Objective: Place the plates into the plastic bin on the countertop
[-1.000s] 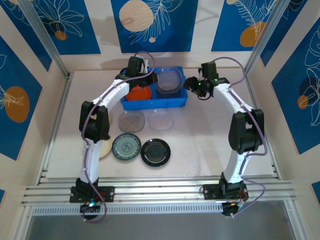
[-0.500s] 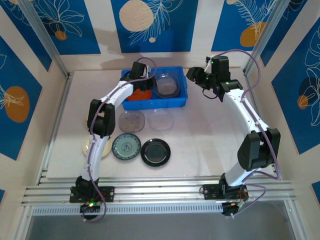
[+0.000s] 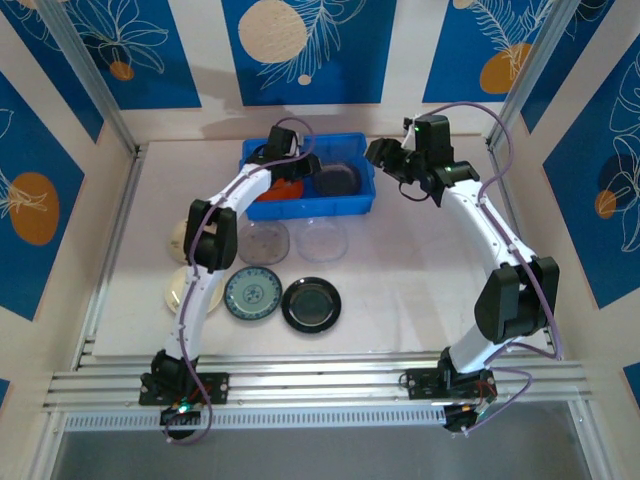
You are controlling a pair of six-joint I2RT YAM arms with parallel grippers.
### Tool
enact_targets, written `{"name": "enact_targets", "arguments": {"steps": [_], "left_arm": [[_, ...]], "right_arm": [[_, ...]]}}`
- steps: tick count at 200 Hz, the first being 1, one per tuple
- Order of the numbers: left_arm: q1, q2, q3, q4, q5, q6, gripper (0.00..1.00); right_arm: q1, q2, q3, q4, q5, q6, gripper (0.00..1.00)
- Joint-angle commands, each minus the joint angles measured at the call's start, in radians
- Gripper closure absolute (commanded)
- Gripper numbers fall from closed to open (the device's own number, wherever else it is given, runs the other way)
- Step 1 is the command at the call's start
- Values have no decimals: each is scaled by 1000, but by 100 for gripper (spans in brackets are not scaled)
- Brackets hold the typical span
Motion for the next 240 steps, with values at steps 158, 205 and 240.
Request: {"name": "enact_targets", "arguments": {"steps": [158,205,240], "left_arm": [[-52,-326,-175,35,-146,144,53],[-104,-655,-538,103,-175,201,53],[-165,-866,-766,63,-171,243,53]], "right_arm": [[71,-34,10,-73,-3,-120,48],[148,-51,-51,-113,29,-176,48],[235,-91,-143,-112,142,-229,48]]}}
